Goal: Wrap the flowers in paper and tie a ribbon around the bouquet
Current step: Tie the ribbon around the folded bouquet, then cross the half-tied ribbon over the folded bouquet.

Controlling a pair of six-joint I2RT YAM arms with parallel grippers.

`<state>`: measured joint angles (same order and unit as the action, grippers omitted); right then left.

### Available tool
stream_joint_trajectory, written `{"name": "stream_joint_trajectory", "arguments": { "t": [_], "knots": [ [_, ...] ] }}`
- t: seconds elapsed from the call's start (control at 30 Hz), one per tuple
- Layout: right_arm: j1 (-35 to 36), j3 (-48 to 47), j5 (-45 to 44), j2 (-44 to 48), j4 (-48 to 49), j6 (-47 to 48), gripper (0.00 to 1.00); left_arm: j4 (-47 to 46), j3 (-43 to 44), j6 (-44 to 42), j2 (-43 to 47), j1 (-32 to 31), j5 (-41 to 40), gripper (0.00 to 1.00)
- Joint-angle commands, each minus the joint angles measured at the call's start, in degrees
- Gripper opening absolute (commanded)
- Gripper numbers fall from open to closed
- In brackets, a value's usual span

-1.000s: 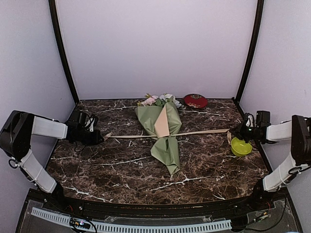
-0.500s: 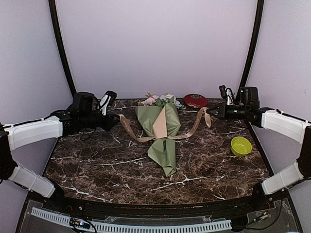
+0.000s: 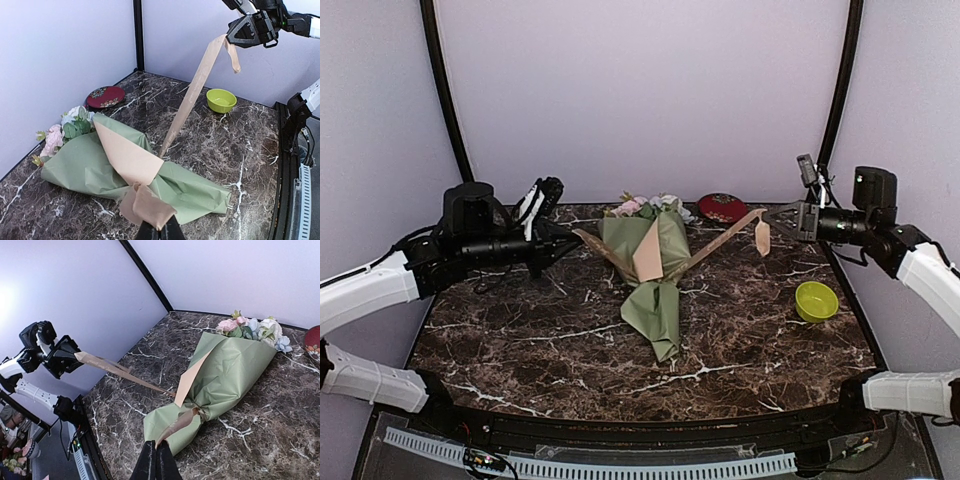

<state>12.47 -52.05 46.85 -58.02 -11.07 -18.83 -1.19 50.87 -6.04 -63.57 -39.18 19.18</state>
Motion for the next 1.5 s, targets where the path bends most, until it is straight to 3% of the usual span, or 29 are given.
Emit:
{"name": "stream_joint_trajectory", "arguments": {
  "t": [0.0,0.33,0.63,0.73,0.77,0.87,0.9,0.93,0.97,1.07,1.23,1.4,1.47],
  "knots": [
    [0.93,-0.96,3.84,3.32,-4.62,1.71,0.0,-1.34,0.59,-1.81,2.86,-0.87,3.57,0.0],
    [1.13,1.98,1.77,7.22,-9.58,2.0,0.0,0.31,2.85,-4.73,1.78,-5.29,4.96,0.0],
    [1.15,1.94,0.32,7.31,-9.87,3.04,0.0,-1.61,-1.17,-6.22,6.04,-5.35,1.58,0.0],
    [1.15,2.18,-4.57,5.82,-11.16,3.22,0.0,-1.29,-1.01,-5.39,5.5,-5.33,1.52,0.0],
    [1.1,1.79,-10.12,5.22,-12.64,3.35,0.09,-1.32,-0.82,-5.11,4.88,-5.38,1.74,0.0],
    [0.76,-0.88,-32.91,1.57,-19.6,2.2,0.6,-1.84,0.07,-4.51,2.99,-5.37,3.55,0.0],
    [0.76,-1.82,-36.25,-0.07,-20.88,2.88,0.68,-1.89,0.43,-4.5,2.22,-5.38,3.92,0.0],
    [0.82,-2.63,-36.66,-1.37,-21.03,3.56,0.89,-2.12,0.66,-4.46,1.71,-5.38,4.05,0.0],
    [1.3,-3.48,-34.44,-2.56,-20.22,3.88,0.98,-2.36,0.79,-4.54,1.22,-5.38,4.04,0.0],
    [8.09,-4.17,-24.45,-3.67,-11.03,5.25,1.0,-2.76,1.45,-4.67,0.33,-5.38,4.02,0.0],
    [24.97,-3.52,-14.21,-11.38,11.03,8.14,0.92,-3.99,2.19,-4.4,0.12,-5.63,2.83,0.0],
    [34.08,-15.31,-9.48,-29.74,11.75,12.59,0.67,-5.07,2.41,-4.84,0.09,-5.82,1.25,0.0],
    [35.39,-18.66,-8.11,-35.86,12.74,13.25,0.63,-5.9,2.07,-5.14,0.48,-5.87,0.42,0.0]
  ]
}}
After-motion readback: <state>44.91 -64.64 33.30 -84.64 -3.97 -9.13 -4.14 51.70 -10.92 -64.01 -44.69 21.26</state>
